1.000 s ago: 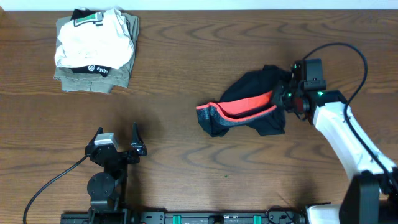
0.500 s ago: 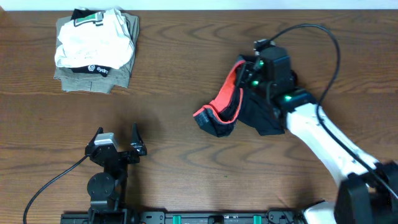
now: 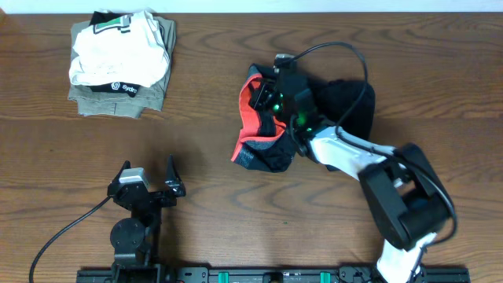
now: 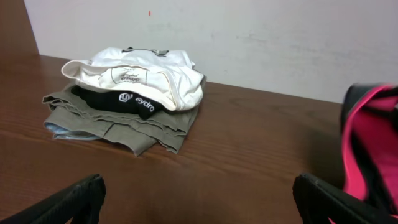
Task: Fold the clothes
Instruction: 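Release the waistband and reposition the right gripper to the garment's right side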
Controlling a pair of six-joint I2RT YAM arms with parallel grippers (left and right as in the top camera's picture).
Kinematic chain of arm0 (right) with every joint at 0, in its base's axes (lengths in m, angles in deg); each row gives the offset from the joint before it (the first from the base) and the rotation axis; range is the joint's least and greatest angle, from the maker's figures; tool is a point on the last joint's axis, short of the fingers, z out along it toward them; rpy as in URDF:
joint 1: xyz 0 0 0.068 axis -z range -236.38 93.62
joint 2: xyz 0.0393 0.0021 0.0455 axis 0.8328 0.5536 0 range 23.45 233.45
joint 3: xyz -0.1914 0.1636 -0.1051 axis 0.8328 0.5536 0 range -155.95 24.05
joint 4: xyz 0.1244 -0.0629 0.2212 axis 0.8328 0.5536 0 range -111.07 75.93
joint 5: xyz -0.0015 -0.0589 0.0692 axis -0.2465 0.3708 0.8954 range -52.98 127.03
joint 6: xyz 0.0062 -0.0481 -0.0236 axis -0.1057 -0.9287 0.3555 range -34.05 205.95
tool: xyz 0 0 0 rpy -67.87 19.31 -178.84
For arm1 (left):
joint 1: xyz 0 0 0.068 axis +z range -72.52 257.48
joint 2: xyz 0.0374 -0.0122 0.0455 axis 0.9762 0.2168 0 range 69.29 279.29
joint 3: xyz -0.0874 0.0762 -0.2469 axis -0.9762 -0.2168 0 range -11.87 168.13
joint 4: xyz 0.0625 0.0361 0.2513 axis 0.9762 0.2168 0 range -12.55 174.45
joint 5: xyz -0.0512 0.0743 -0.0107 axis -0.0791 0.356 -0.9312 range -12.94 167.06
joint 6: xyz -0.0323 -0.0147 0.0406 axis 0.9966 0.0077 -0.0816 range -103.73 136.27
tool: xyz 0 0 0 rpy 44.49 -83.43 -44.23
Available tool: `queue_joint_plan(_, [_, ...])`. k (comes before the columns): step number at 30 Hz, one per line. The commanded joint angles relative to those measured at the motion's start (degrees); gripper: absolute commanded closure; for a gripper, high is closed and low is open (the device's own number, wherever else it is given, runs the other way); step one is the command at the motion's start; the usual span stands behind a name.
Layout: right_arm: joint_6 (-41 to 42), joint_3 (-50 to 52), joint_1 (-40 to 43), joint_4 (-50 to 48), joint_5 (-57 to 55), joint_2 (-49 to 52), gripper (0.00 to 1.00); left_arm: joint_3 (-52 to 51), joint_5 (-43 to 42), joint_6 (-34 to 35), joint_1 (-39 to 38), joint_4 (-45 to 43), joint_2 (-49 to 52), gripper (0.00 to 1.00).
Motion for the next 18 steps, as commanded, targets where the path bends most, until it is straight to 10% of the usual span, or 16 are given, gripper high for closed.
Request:
queue_joint_plan(1, [2.21,-2.73,-0.46,-0.31,1.55,3.78,0.99,-1.2,1.09,-0.96,0.2,2.01,-0.37,0.02])
queue_joint_plan(10, [-1.49,-10.64,-4.9,1.29,3.13,5.29,0.93,-1.2,1.09,-0.96,0.2,2.01,-0.37,0.02])
queue_joint_plan(13, [-4.39,-14.05,-5.53,4.81,1.84,5.33,0.75,-1.2,1.09,-0.96,0.2,2.01,-0.37,0.02])
queue_joint_plan(15, [-8.24,-16.46,-5.35,8.7,1.92,5.33,0.35,-1.2,1.09,-0.96,0.2,2.01,-0.37,0.02])
queue_joint_plan(18, [-13.97,-21.16,-4.04,18.03,3.37,5.29,0.09,-1.2,1.09,-0.96,0.2,2.01,-0.37,0.02])
